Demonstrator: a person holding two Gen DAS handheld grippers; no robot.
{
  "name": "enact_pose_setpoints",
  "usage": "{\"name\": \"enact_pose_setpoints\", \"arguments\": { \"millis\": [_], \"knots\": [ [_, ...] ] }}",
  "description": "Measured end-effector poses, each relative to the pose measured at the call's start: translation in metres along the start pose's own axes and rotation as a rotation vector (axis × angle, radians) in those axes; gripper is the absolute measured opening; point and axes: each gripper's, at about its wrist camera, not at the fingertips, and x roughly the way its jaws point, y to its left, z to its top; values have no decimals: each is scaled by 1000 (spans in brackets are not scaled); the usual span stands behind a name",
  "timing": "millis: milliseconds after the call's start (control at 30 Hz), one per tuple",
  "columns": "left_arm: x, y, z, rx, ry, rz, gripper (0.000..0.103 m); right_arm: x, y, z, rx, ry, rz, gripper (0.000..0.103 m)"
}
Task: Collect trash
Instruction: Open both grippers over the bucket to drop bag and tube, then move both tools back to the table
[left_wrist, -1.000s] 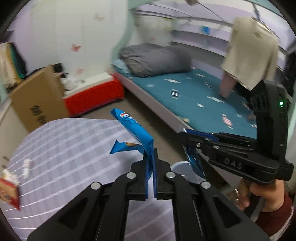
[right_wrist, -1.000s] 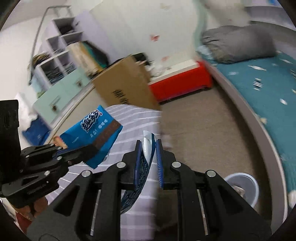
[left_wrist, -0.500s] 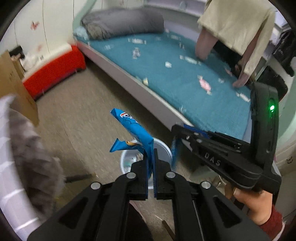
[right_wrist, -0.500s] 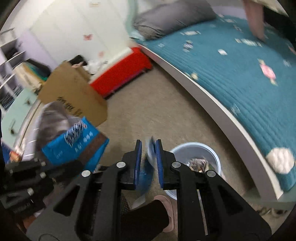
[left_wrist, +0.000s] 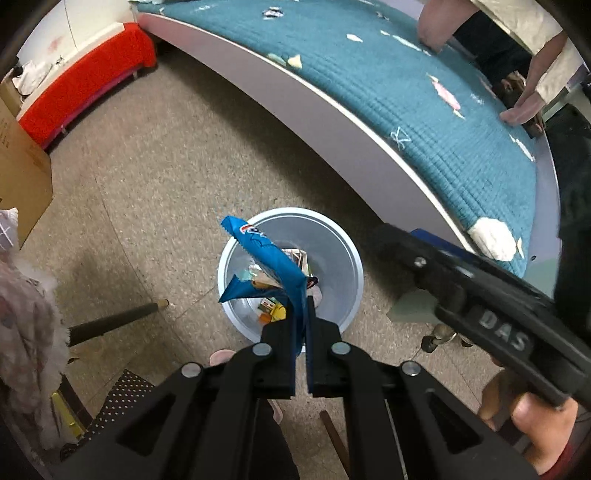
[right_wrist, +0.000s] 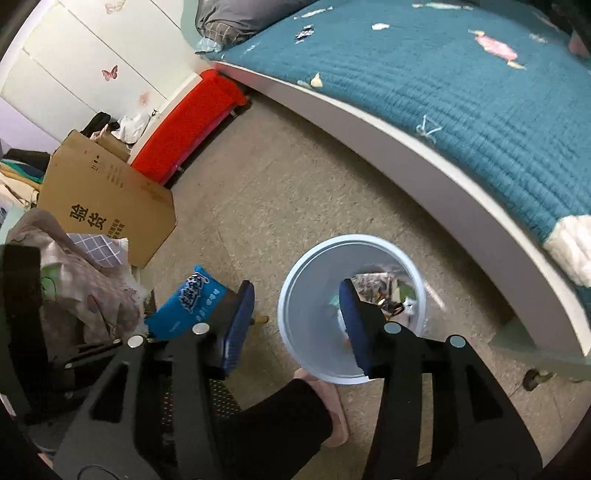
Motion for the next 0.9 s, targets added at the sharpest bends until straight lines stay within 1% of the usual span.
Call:
{"name": "enact_pose_setpoints", "arguments": {
  "millis": [133,300,400,433,467,500,533,567,600,700,800,900],
  "knots": [
    [9,-9,7,14,17,2,4,-3,-2,1,12,-16,-4,48],
    [18,-17,13,26,28,-1,5,-17,-8,-2,38,-77,-24,53],
    [17,-23,18,36,20,-9,8,-27,-12,-3,60,-116,-29,55],
    [17,-24,19,35,20,-14,11,-29,-14,-3,69,-125,-29,55],
    [16,-25,21,26,18,-17,24,-32,-16,-4,82,-135,-24,55],
    [14,-24,22,16,11,-12,46,-34,-19,-3,92,-140,-22,55],
    [11,-23,23,6,1,-8,65,-37,-20,-3,103,-143,-17,56],
    [8,-22,23,-5,-15,-9,69,-39,-21,-4,107,-145,-14,57],
    [4,-20,22,-18,-29,-17,69,-41,-21,-4,109,-144,-11,57],
    [1,-17,19,-33,-12,-18,69,-49,-23,-7,115,-150,-2,58],
    [-4,-15,13,-34,-18,-6,69,-55,-21,-11,116,-147,7,59],
    [-17,-14,5,-43,-23,43,69,-62,-17,-14,110,-150,16,59]
  ]
}}
